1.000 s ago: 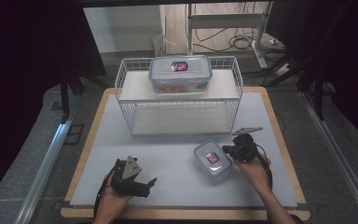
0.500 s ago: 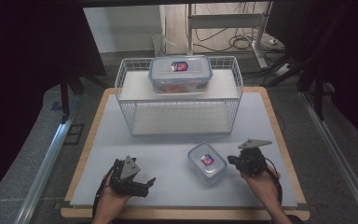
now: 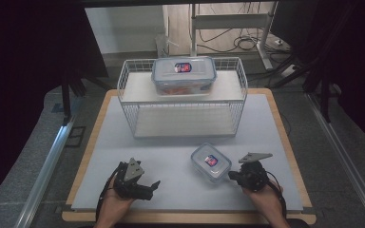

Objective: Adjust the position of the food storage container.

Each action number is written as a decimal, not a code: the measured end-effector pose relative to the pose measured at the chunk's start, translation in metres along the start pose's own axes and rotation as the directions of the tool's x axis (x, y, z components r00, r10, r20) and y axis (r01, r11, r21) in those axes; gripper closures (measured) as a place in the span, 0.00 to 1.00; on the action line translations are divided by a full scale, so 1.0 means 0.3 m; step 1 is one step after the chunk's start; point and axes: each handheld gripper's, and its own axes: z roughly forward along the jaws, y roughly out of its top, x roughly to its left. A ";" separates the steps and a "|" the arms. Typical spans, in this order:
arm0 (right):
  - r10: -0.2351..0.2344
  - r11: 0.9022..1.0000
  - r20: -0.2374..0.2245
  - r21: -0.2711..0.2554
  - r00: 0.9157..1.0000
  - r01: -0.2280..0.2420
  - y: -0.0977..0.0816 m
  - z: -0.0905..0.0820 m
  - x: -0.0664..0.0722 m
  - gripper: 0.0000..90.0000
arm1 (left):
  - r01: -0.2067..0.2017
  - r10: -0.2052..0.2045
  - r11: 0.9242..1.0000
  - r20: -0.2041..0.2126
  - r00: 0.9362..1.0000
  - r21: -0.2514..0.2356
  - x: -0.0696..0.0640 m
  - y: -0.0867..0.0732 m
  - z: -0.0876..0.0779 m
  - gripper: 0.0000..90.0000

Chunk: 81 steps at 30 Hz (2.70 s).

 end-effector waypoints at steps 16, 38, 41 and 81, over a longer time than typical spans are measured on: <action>0.078 0.996 0.042 -0.041 0.996 -0.076 0.093 0.059 -0.119 1.00 | 0.152 -0.149 0.988 0.070 0.986 -0.037 0.073 0.115 0.099 0.40; -0.016 1.000 0.014 0.000 1.000 0.016 0.184 0.183 -0.025 1.00 | 0.141 -0.145 0.989 0.167 0.975 0.040 0.063 0.176 0.279 0.94; -0.027 1.000 0.026 0.006 0.999 0.027 0.172 0.173 -0.017 1.00 | 0.104 -0.115 0.992 0.176 0.978 0.069 0.033 0.171 0.278 0.93; -0.190 0.979 -0.028 -0.074 0.981 0.188 0.054 0.005 0.050 0.49 | 0.109 -0.107 0.994 0.057 0.993 -0.023 0.022 0.007 -0.006 0.31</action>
